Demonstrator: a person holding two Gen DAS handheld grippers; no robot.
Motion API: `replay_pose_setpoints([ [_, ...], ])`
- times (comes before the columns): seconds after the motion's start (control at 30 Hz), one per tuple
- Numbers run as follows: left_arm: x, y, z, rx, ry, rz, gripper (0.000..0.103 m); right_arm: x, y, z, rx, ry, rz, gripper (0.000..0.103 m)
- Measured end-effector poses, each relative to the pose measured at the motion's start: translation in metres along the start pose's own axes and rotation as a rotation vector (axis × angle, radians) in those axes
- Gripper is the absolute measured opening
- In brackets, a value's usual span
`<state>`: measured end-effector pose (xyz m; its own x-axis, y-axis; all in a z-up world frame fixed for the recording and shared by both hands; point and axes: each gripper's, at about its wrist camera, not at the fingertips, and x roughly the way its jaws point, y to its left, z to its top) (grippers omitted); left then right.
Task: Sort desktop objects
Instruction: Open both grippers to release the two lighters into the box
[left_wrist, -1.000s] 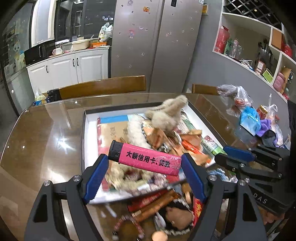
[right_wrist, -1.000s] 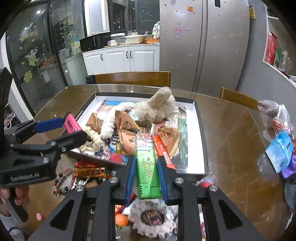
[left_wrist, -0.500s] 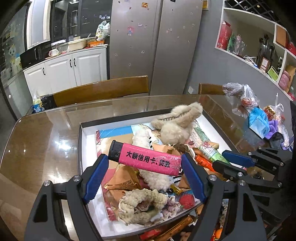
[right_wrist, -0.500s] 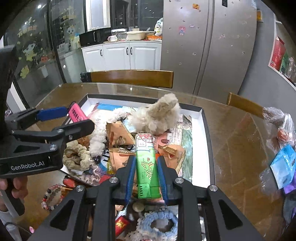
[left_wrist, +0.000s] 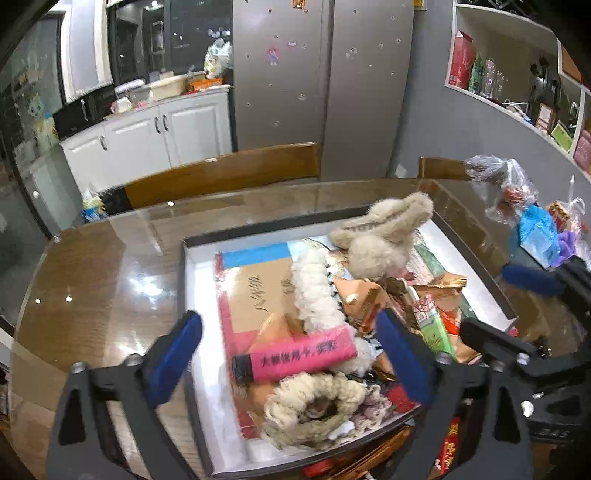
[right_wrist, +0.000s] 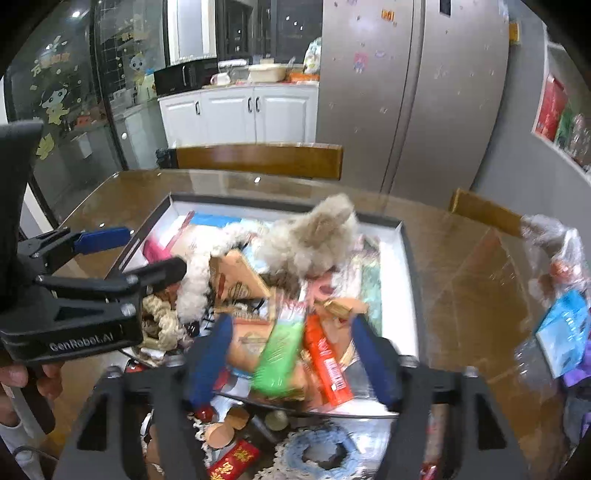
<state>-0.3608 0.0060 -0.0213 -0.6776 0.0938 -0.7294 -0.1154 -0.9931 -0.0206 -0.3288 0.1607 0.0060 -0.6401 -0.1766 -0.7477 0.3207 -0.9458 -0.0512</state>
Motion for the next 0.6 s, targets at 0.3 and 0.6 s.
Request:
replay_pose_setpoints([
  [0.3, -0.017, 0.006, 0.004, -0.014, -0.033, -0.005, 0.103, -0.02, -0.006, 0.005, 0.016, -0.036, -0.006, 0.079],
  [0.6, -0.023, 0.007, 0.004, -0.029, -0.039, -0.023, 0.103, -0.027, -0.001, 0.007, 0.007, -0.055, -0.003, 0.079],
])
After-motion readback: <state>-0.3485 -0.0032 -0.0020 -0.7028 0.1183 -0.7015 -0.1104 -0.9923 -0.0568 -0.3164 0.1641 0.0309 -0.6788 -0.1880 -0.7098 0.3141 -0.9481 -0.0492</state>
